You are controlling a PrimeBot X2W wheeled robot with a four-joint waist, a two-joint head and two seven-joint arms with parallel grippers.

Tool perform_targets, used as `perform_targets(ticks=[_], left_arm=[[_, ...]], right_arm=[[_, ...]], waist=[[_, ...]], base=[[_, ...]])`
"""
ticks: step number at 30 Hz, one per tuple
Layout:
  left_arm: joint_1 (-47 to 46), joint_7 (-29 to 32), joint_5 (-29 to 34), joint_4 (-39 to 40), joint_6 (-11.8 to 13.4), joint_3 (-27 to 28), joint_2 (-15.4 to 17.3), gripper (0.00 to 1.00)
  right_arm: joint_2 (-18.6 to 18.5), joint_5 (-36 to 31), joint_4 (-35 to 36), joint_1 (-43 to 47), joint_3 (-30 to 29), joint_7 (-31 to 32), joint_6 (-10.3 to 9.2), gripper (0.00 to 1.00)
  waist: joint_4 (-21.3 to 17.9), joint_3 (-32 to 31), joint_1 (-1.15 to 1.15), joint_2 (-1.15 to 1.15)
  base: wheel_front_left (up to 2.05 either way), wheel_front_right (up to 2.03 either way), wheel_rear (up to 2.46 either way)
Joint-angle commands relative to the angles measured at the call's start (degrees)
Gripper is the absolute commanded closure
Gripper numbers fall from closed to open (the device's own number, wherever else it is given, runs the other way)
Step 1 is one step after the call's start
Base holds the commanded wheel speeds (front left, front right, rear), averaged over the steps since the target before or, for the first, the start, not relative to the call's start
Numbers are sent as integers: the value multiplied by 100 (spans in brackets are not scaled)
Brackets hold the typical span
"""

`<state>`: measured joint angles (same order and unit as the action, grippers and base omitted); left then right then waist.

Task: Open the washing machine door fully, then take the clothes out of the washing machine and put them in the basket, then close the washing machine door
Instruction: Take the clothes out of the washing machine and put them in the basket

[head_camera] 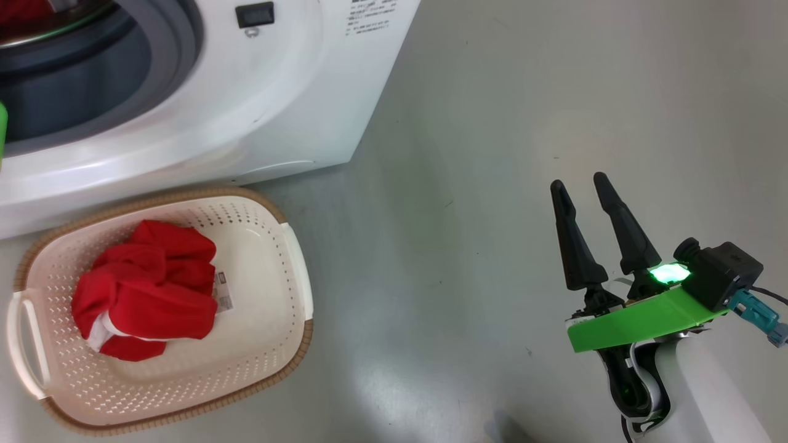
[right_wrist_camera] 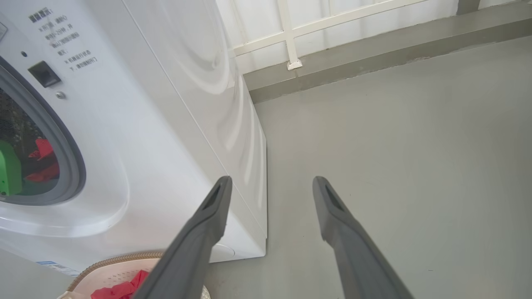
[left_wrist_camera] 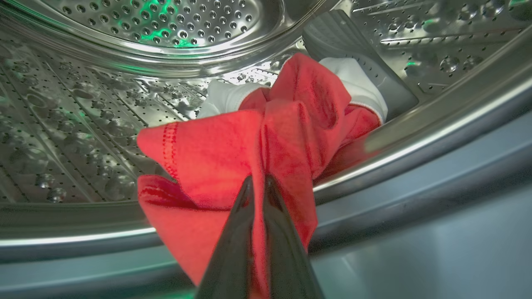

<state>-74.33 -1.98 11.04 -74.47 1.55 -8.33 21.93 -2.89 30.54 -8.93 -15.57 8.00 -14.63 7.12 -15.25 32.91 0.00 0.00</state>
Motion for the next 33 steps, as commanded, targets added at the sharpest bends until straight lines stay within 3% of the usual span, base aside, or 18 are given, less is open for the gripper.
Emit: perform_targets(ticks=[1,8,17,20,33], left_arm=[[-93,-74,-25,93,33,37,309,100],[109,-639,-368,75,-50,196,111,100],[783,-1284,-1304,270,-495,814,-497,100],[1047,-1296,-1392,640,-528,853,-614,100],[3464,-1301,-1964,3761,-708,1503,-1334,100]], right_arm=[[2,14,132,12,90,-37,36,0],[2,-63,73,68,3,-37,36,0],[2,-259,-21,332,-125,-37,36,0],[2,-302,-43,412,-181,-37,36,0],[2,-572,-82,924,-441,-37,36,0]], waist=[[15,-22,0,0],[177,-303,0,0],[437,-920,0,0],[499,-1059,0,0],[823,-1850,0,0]], base=[[0,0,0],[0,0,0],[0,0,0],[0,0,0],[0,0,0]])
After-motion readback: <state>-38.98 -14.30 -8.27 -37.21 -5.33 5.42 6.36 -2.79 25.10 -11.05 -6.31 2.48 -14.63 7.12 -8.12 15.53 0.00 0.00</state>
